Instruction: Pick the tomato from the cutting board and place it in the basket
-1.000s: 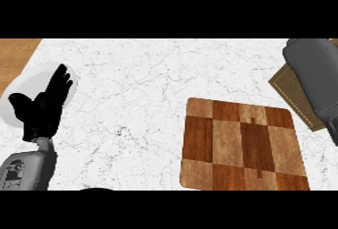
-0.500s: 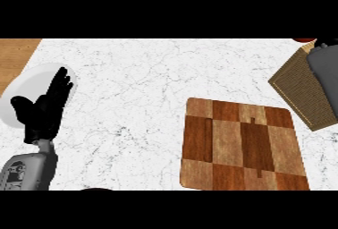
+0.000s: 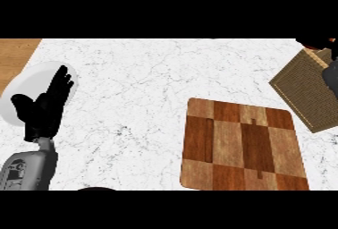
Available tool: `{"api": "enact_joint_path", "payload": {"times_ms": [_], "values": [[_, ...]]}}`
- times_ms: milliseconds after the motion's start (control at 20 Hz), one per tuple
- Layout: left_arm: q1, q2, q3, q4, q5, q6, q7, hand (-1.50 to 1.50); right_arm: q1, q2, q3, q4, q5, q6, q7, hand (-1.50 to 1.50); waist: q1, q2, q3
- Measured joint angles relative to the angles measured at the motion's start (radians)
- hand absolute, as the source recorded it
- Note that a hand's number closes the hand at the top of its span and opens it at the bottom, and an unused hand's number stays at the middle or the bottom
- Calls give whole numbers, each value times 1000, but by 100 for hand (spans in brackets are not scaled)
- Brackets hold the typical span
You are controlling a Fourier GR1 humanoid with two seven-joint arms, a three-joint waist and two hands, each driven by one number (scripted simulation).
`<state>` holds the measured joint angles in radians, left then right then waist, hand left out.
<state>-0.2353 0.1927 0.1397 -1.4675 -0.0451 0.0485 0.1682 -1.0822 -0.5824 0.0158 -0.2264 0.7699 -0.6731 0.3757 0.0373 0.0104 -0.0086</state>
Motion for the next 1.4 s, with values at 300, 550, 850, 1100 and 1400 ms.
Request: {"api": "enact_joint_path", "payload": {"times_ms": [300,550,850,1100,1400], "values": [[-6,-3,-2,-1,-3,2,-1,0,-62,-23,123,63,152,52,66,150,4,1,5],[-6,-2,-2,1,-2,-3,-1,0,-91,-27,139,95,189,75,92,150,4,3,8],[-20,-2,3,26,0,-5,-13,0,-120,-48,126,145,185,203,108,150,7,2,5],[-14,-9,-5,10,-5,-1,-8,0,-110,-57,106,158,167,271,99,150,9,0,2],[-13,-14,-9,7,-8,3,-6,0,-74,-70,90,149,155,253,73,150,12,-1,-1]]}}
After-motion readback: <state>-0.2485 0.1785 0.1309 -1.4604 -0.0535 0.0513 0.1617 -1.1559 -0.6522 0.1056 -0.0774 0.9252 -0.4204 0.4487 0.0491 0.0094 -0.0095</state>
